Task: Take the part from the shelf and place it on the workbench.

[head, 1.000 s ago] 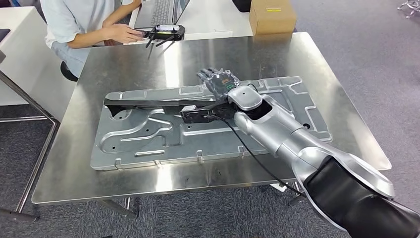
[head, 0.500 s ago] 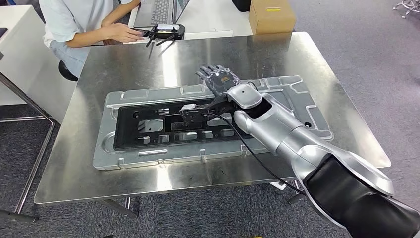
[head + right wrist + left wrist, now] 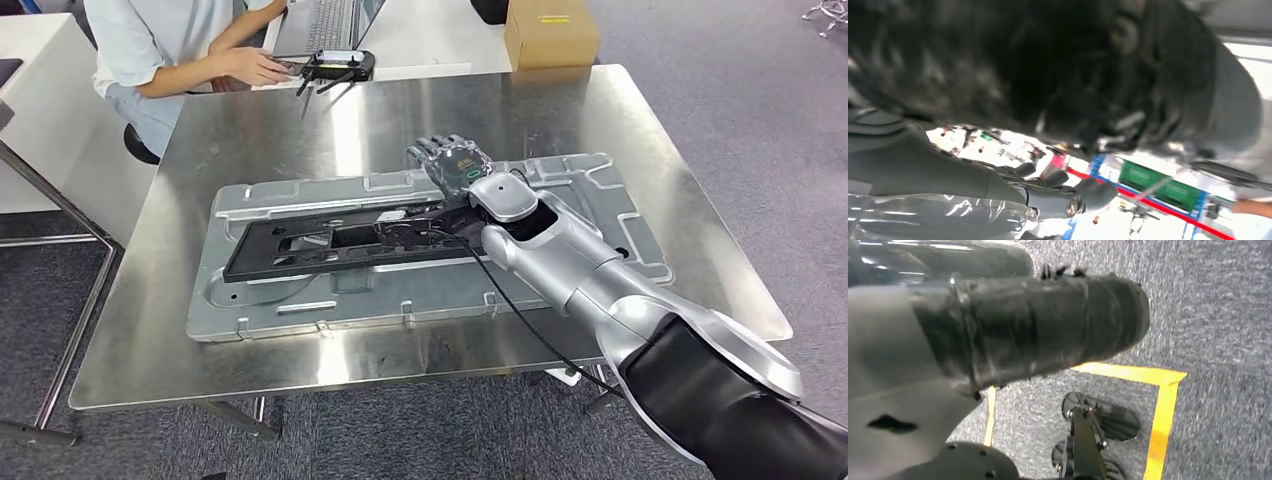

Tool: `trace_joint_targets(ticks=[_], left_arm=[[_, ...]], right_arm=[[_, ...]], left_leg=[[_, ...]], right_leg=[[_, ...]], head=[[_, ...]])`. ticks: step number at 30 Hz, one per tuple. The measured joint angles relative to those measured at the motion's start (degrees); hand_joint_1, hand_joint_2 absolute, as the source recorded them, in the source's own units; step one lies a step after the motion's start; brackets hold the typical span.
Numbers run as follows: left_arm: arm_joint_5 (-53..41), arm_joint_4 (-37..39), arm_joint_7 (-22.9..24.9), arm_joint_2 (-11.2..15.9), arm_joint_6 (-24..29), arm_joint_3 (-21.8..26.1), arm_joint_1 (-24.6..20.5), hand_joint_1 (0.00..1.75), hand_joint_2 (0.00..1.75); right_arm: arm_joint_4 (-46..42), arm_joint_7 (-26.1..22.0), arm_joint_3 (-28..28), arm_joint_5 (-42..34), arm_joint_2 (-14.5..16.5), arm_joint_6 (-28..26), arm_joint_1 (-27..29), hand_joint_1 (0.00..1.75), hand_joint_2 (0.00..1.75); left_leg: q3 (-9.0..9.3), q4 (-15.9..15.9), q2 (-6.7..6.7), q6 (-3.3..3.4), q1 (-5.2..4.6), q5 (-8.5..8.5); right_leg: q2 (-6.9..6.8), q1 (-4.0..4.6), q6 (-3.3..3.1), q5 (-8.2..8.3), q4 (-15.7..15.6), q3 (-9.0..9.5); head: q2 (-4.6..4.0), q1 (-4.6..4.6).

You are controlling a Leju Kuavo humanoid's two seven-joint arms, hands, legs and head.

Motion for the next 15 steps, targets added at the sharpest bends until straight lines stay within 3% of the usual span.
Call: trace_joint_targets(ticks=[2,5,6,7,8,10,11,13,15], left_arm=[[0.01,0.00,-0.07,0.03,-0.05,0.00,0.01,0.00,0.00],[0.07,0.01,-0.17,0.01,-0.31,0.00,-0.03,0.00,0.00],[0.11,0.01,-0.19,0.01,-0.39,0.00,-0.02,0.00,0.00],[0.14,0.01,-0.20,0.01,-0.47,0.00,0.00,0.00,0.00],[0.17,0.01,-0.20,0.01,-0.52,0.00,0.02,0.00,0.00],[0.21,-0.01,-0.20,0.03,-0.56,0.00,0.00,0.00,0.00],[0.22,-0.01,-0.20,0.05,-0.56,0.00,-0.05,0.00,0.00],[0.22,-0.01,-0.21,0.08,-0.56,0.00,-0.16,0.00,0.00],[0.21,-0.01,-0.22,0.07,-0.57,0.00,-0.17,0.00,0.00]], right_arm=[[0.00,0.00,-0.01,0.02,-0.05,0.01,-0.02,0.00,0.00],[0.00,0.00,-0.01,0.09,-0.07,0.03,0.10,0.00,0.00],[0.00,0.00,0.00,0.11,-0.07,0.04,0.24,0.00,0.00],[0.00,0.00,0.00,0.13,-0.08,0.04,0.36,0.00,0.00],[0.00,0.00,0.00,0.14,-0.08,0.04,0.45,0.00,0.00],[0.00,0.00,-0.01,0.15,-0.08,0.03,0.47,0.00,0.00],[0.00,0.00,-0.01,0.15,-0.09,0.03,0.43,0.00,0.00],[0.00,0.00,-0.02,0.15,-0.12,0.03,0.42,0.00,0.00],[-0.01,0.00,-0.02,0.15,-0.14,0.04,0.48,0.00,0.00]], left_leg=[[-0.82,2.00,0.08,-0.67,0.10,-1.50],[-5.15,11.74,0.16,-1.62,0.41,-6.23],[-6.47,14.42,0.16,-1.75,0.47,-6.91],[-6.97,15.23,0.16,-1.75,0.49,-6.51],[-6.37,13.75,0.16,-1.63,0.49,-5.06],[-2.88,6.17,0.15,-1.04,0.39,-1.16],[-1.16,2.58,0.14,-0.66,0.21,0.00],[0.41,-0.73,0.10,-0.11,-0.16,0.40],[0.58,-1.24,0.07,0.26,-0.19,0.58]], right_leg=[[-0.03,-0.37,-0.48,0.22,-0.29,0.13],[-0.09,-0.48,-0.74,0.26,-0.34,0.18],[-0.10,-0.46,-0.75,0.25,-0.33,0.19],[-0.08,-0.44,-0.77,0.23,-0.32,0.23],[-0.05,-0.43,-0.77,0.21,-0.32,0.29],[0.04,-0.41,-0.74,0.15,-0.39,0.47],[0.06,-0.33,-0.62,0.15,-0.43,0.49],[0.03,-0.26,-0.20,0.23,-0.62,0.39],[0.01,-0.12,0.42,0.34,-0.83,0.35]], head=[[0.00,-0.23],[0.00,-0.59],[0.00,-0.57],[0.00,-0.59],[0.00,-0.59],[0.00,-0.60],[0.00,-0.58],[0.00,-0.55],[0.00,-0.52]])
